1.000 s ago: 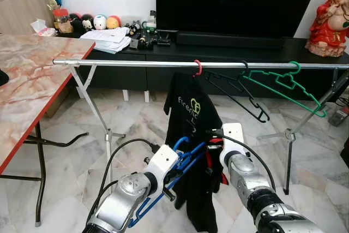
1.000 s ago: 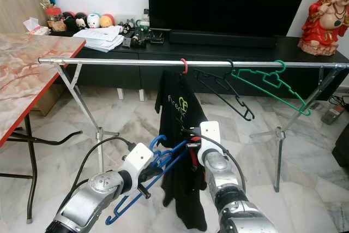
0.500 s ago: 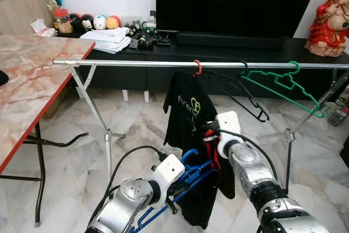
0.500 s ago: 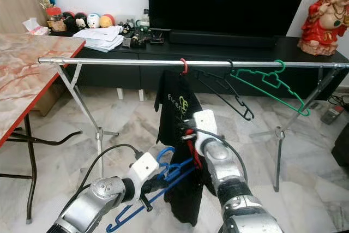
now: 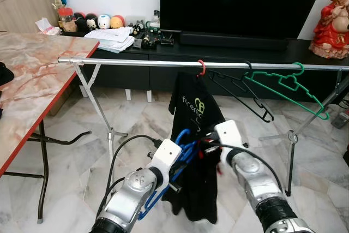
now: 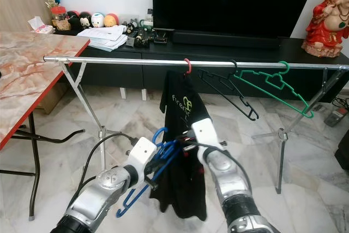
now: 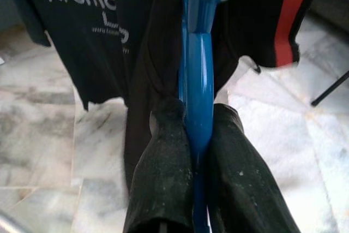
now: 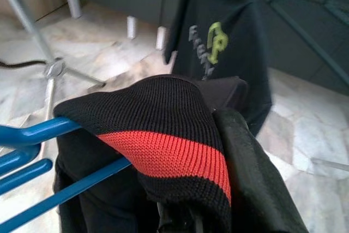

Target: Hang hanger

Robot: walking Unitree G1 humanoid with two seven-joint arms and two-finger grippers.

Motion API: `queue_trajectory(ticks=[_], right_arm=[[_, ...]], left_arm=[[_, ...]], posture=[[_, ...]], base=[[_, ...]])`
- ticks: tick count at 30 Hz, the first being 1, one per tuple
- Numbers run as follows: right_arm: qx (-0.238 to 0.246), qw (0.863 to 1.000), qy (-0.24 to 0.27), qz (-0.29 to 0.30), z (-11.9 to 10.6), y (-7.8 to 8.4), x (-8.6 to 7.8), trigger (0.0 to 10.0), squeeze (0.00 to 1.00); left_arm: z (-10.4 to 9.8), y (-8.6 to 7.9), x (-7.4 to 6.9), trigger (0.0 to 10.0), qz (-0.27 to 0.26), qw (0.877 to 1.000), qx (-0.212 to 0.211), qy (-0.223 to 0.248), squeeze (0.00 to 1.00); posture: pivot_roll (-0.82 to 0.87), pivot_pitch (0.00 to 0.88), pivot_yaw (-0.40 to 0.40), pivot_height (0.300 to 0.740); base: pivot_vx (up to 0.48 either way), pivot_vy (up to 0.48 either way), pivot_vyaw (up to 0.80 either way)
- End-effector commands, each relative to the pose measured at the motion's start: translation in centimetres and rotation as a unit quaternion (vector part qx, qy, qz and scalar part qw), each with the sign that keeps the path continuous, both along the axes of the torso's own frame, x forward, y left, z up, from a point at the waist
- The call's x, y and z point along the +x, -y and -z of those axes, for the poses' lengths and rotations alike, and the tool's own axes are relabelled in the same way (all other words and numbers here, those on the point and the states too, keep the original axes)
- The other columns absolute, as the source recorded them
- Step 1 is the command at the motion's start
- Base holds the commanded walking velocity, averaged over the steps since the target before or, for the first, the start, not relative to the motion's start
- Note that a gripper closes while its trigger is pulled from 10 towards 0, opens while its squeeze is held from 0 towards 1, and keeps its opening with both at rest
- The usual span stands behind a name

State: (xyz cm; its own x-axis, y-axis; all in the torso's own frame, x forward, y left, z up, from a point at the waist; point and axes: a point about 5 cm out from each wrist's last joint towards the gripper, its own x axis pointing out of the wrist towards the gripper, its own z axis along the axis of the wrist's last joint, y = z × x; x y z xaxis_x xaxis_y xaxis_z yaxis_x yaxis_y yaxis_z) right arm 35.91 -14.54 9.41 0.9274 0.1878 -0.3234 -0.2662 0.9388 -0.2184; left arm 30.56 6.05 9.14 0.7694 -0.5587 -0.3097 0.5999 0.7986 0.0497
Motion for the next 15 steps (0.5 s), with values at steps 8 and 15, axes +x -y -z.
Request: queue_trajectory(ticks=[8,15], right_arm=[[0.050,0.983,0.072,-0.160,-4.2,-3.2,-0.8,10.0,0.00],[-0.001,0.960,0.069,-0.271,-4.7,-5.0,-2.3,10.0,0.00]], left_arm=[[0.4,0.7,-0.5,10.0,0.038,0.999,-0.018,-0.020,0.00],[0.5,1.1,-0.8,10.0,0.053,0.998,-0.023,-0.023,0.00]], posture=[[0.06,0.000,-0.020,0.740],[0.06,0.000,-0.022,0.740]], base=[[0.000,0.000,0.00],[0.000,0.000,0.00]])
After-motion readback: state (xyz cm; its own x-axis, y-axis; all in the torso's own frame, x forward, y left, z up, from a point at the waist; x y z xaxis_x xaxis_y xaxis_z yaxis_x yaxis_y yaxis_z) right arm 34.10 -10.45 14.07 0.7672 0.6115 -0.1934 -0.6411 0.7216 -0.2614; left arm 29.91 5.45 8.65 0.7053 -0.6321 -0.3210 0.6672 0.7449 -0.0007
